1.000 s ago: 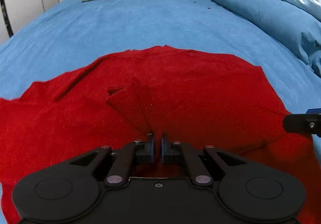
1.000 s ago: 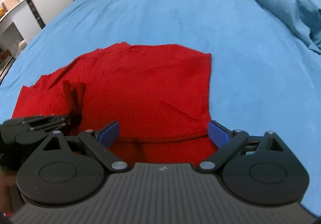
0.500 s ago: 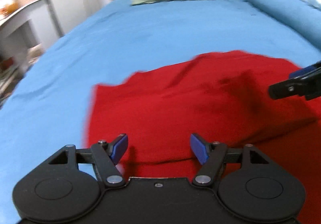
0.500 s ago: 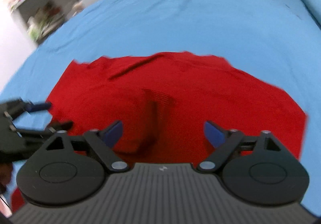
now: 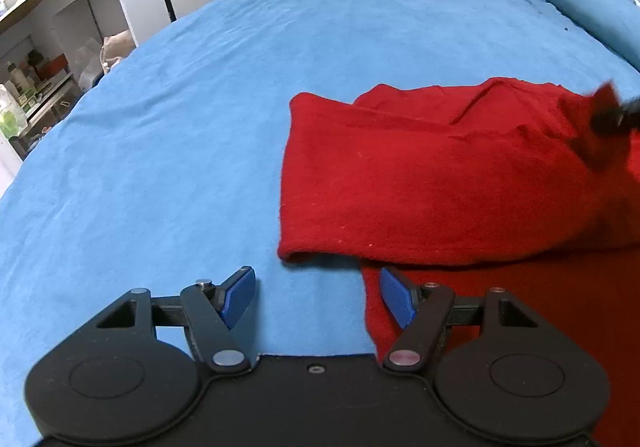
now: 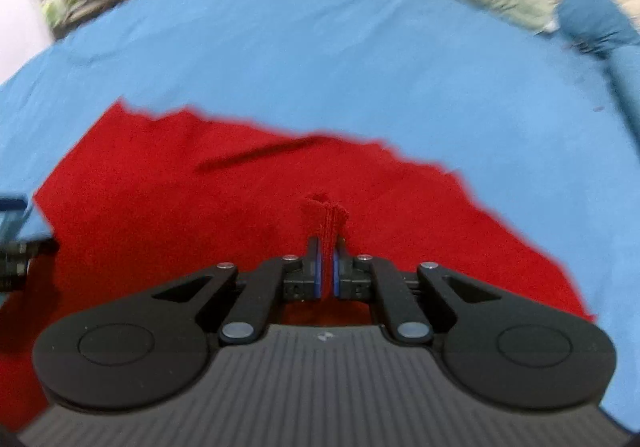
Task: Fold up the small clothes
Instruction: 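Grasp the opposite side edge of the sweater with the right tool, then fold the held side edge inward over the body, open the right tool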
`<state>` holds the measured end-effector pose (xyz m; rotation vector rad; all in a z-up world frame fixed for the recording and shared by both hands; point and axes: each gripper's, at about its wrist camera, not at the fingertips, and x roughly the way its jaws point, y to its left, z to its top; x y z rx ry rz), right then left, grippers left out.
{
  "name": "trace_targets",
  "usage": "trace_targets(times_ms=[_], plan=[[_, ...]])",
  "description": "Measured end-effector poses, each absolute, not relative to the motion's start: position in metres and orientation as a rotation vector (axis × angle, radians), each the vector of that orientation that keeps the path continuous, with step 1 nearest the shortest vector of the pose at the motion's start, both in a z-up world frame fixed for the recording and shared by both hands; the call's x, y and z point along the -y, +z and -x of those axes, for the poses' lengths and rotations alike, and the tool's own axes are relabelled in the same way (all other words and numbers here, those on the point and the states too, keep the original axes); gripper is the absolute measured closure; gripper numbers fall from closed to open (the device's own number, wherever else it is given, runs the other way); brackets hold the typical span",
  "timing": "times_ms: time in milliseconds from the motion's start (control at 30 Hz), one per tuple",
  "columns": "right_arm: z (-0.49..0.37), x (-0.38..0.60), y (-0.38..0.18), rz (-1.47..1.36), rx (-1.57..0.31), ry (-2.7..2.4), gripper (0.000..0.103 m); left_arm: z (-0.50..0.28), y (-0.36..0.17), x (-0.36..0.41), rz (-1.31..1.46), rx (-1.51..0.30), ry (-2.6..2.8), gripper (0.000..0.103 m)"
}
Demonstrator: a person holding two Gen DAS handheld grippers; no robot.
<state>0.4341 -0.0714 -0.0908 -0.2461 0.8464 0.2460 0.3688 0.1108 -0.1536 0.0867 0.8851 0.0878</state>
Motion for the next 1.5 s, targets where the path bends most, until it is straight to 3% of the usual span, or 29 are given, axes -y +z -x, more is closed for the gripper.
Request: trace_targets(times_ms=[333, 433, 633, 867, 933, 1000, 1033, 1200, 1367, 1500], plan=[[-0.413, 0.17, -0.035, 0.058, -0.71, -0.064, 0.083, -0.396, -0.156, -0.106, -0.097, -0.863, 0.029, 0.029], [-0.407, 0.191, -0.038, 0.005, -0.719, -0.103, 0.083, -0.398, -0.158, -0.099, -0.11, -0.86, 0.03, 0.03], [-0.393, 0.234, -0.052, -0.073, -0.711, -0.162, 0.083, -0.395, -0.161, -0.108, -0.063, -0.903, 0.051, 0.048], [-0.364, 0.261, -0.108, -0.097, -0.808, -0.166, 0.08, -0.385, -0.153, -0.106, -0.095, -0.902, 0.059, 0.047], [-0.354, 0.262, -0.113, -0.104, -0.825, -0.19, 0.068, -0.38, -0.142, -0.097, -0.126, -0.863, 0.04, 0.039], [-0.344, 0.26, -0.112, -0.082, -0.829, -0.234, 0.016, -0.375, -0.128, -0.086, -0.143, -0.817, -0.003, 0.032], [-0.335, 0.256, -0.106, -0.06, -0.794, -0.234, 0.011, -0.375, -0.123, -0.08, -0.148, -0.802, -0.027, 0.031], [-0.333, 0.239, -0.099, -0.028, -0.765, -0.067, 0.011, -0.388, -0.117, -0.051, -0.145, -0.798, -0.146, 0.03], [-0.359, 0.238, -0.132, -0.051, -0.86, -0.027, 0.011, -0.408, -0.147, -0.04, -0.098, -0.868, -0.148, 0.03], [-0.35, 0.243, -0.147, -0.098, -0.805, -0.013, 0.007, -0.408, -0.166, -0.037, -0.072, -0.856, -0.136, 0.028]])
